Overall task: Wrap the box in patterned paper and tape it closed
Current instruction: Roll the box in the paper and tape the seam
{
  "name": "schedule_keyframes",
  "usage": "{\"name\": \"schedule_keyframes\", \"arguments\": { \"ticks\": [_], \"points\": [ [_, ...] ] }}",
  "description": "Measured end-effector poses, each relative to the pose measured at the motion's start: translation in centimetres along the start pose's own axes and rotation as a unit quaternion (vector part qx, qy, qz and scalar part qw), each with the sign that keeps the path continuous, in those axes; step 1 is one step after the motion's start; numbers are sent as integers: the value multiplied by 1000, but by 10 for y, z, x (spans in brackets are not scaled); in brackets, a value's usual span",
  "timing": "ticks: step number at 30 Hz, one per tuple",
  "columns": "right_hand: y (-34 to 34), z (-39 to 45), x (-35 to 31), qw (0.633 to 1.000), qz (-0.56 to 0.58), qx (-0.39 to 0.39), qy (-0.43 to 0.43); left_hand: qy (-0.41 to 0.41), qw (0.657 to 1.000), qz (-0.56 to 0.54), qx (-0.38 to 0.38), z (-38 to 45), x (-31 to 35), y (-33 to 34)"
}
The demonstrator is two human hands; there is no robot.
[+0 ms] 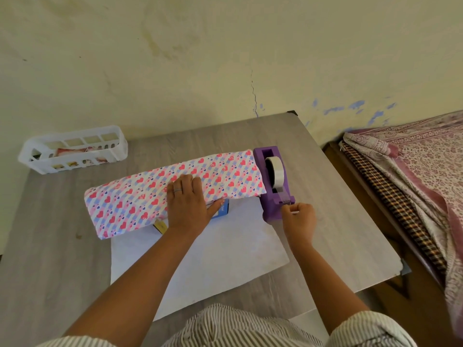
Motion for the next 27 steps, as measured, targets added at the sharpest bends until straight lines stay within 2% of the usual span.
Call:
{"name": "schedule_keyframes", "arguments": {
  "ticks": [6, 12, 15, 17, 20, 23, 27],
  "points": [
    [5, 9, 1, 993, -88, 73, -39, -3, 1000, 0, 5, 0, 1, -1],
    [3, 9, -5, 989, -139, 39, -11, 2, 1000, 1, 6, -1, 1, 0],
    [-11, 2, -9, 943, -327, 64, -7, -2, 1000, -4, 2, 0, 1, 1],
    [-20, -2, -5, 928, -365, 79, -16, 0, 1000, -1, 8, 0, 1, 1],
    [-25, -19, -9, 961, -266, -3, -77, 0, 1000, 0, 12, 1, 0, 2],
    [-18, -51, -22, 967, -157, -71, -187, -3, 1000, 3, -2, 0, -1, 3],
    [6, -67, -30, 961, -93, -184, -187, -5, 1000, 6, -24, 2, -1, 2]
  ]
}}
Point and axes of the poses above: each hand's wrist, its own z-axis towards the middle knuckle, its own y-axis out of the palm, x = y × z, the point moved 2 cm from there along z, towards the middle knuckle, and after that the axes turned 15 degrees about y, right-handed, at the moved point
